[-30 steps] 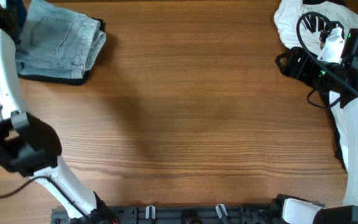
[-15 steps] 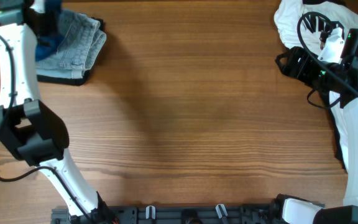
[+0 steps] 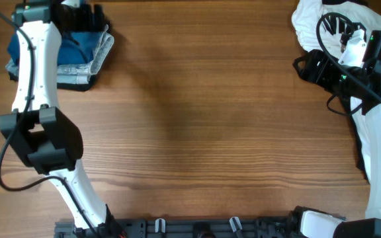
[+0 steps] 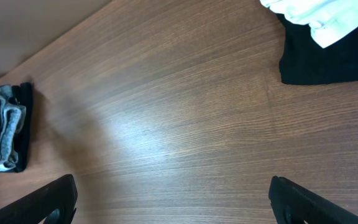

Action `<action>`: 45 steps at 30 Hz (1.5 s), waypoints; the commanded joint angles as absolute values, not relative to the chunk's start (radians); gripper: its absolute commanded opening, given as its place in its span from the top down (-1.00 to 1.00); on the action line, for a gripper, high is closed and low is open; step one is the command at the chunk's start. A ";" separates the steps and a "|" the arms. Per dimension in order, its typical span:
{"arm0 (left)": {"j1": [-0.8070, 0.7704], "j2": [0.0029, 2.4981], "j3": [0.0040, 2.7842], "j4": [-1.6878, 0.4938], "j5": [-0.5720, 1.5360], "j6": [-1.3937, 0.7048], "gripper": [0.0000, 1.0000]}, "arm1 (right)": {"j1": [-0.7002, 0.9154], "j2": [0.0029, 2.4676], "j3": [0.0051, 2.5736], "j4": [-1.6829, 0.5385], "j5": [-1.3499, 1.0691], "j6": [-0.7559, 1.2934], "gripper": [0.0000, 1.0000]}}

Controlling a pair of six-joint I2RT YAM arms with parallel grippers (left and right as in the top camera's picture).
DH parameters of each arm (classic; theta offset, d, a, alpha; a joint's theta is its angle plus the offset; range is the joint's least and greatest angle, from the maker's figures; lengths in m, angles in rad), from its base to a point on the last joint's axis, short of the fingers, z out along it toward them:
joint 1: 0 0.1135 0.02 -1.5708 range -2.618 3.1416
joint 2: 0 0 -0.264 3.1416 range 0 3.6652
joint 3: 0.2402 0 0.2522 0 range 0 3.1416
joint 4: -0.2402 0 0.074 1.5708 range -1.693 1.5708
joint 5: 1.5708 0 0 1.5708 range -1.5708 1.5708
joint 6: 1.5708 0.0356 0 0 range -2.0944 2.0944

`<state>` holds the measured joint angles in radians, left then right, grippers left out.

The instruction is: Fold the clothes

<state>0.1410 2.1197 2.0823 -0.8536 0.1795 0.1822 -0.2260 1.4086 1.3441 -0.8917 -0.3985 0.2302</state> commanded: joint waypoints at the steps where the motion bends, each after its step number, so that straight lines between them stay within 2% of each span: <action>1: 0.207 2.014 2.102 -0.751 0.190 0.046 -1.00 | -0.228 1.418 1.346 -0.884 -0.387 0.233 -0.99; 7: 0.281 2.157 2.099 -0.662 0.189 0.036 -1.00 | -0.228 1.418 1.346 -0.884 -0.373 0.230 -0.99; 15: 0.284 2.436 2.098 -0.742 0.194 0.014 -1.00 | -0.228 1.418 1.346 -0.891 -0.373 0.232 -0.99; 20: 0.284 2.462 2.099 -0.735 0.252 0.014 -1.00 | -0.228 1.418 1.346 -0.904 -0.373 0.228 -0.99; 25: 0.284 2.320 2.102 -0.732 0.284 0.014 -1.00 | -0.228 1.417 1.346 -0.905 -0.373 0.224 -0.99; 31: 0.283 1.975 2.102 -0.749 0.282 0.016 -1.00 | -0.228 1.375 1.425 -0.907 -0.373 0.115 -0.99; 36: 0.250 1.776 2.102 -0.810 0.291 0.014 -1.00 | -0.228 1.274 1.593 -1.073 -0.373 -0.049 -1.00; 45: 0.244 1.723 2.102 -0.821 0.291 0.014 -1.00 | -0.228 0.979 1.665 -1.192 -0.373 -0.049 -1.00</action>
<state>0.2424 1.7111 2.1071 -0.8127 0.2829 0.0231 -0.2260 1.0664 1.6524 -1.1664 -0.3801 -0.0257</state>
